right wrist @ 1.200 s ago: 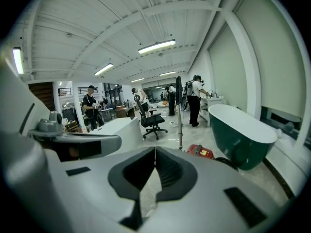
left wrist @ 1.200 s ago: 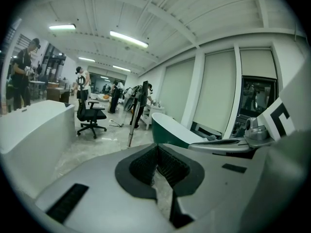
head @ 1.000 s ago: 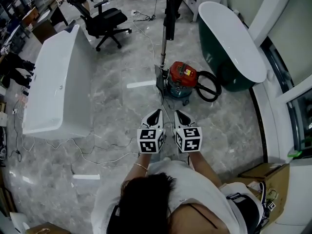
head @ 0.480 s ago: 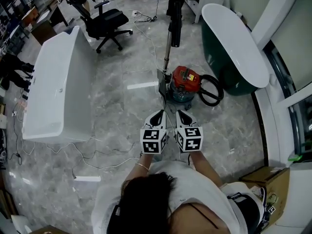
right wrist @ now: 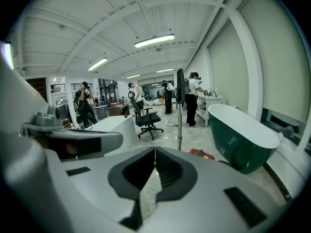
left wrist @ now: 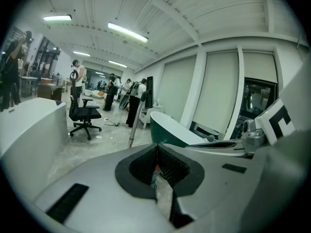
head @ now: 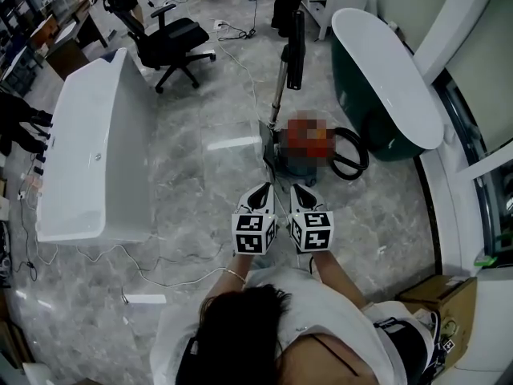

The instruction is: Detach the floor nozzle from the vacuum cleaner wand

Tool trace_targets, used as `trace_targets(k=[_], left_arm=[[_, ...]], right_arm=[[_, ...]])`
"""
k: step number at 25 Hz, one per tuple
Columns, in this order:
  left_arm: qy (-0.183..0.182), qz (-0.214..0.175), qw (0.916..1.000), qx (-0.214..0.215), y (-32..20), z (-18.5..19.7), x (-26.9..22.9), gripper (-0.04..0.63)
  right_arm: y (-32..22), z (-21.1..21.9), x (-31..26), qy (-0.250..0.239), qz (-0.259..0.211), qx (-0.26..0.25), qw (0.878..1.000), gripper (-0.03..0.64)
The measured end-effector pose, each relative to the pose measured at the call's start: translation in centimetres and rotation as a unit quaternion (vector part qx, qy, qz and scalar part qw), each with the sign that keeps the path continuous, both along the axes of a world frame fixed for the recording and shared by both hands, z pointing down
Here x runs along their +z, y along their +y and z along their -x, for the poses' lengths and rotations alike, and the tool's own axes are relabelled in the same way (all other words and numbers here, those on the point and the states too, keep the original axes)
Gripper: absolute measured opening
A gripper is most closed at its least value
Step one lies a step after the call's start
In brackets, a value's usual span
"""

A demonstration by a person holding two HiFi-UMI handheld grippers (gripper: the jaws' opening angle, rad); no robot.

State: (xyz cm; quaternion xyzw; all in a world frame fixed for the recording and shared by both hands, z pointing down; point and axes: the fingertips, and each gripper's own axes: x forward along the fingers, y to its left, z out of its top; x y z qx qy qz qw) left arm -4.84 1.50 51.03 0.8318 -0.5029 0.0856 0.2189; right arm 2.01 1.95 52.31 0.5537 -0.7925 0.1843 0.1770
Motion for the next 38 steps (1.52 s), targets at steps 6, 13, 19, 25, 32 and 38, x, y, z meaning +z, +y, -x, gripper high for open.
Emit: trace_targets(k=[6, 13, 19, 25, 32, 38], left_arm=[[0.001, -0.001, 0.9999, 0.012, -2.6, 0.8, -0.1, 0.005], [0.003, -0.014, 0.9995, 0.029, -5.3, 1.6, -0.6, 0.005], [0.002, -0.017, 0.9988, 0.046, -6.9, 2.4, -0.6, 0.005], [0.004, -0.02, 0.9986, 0.049, -8.2, 3.3, -0.9, 0.005], [0.005, -0.022, 0.9983, 0.053, -8.8, 4.1, -1.0, 0.005], [0.015, -0.027, 0.9978, 0.058, -9.2, 4.5, -1.1, 0.005]], right_arm=[[-2.0, 1.2, 0.1, 0.01, -0.001, 0.001, 1.0, 0.015], [-4.6, 2.0, -0.3, 0.011, -0.007, 0.012, 1.0, 0.015], [-6.1, 2.8, -0.2, 0.009, -0.005, 0.032, 0.999, 0.015], [-6.9, 3.4, -0.3, 0.011, -0.002, 0.037, 0.999, 0.015], [-7.7, 3.6, 0.2, 0.009, 0.006, 0.053, 0.999, 0.015], [-8.1, 4.1, 0.2, 0.007, 0.006, 0.056, 0.998, 0.015]])
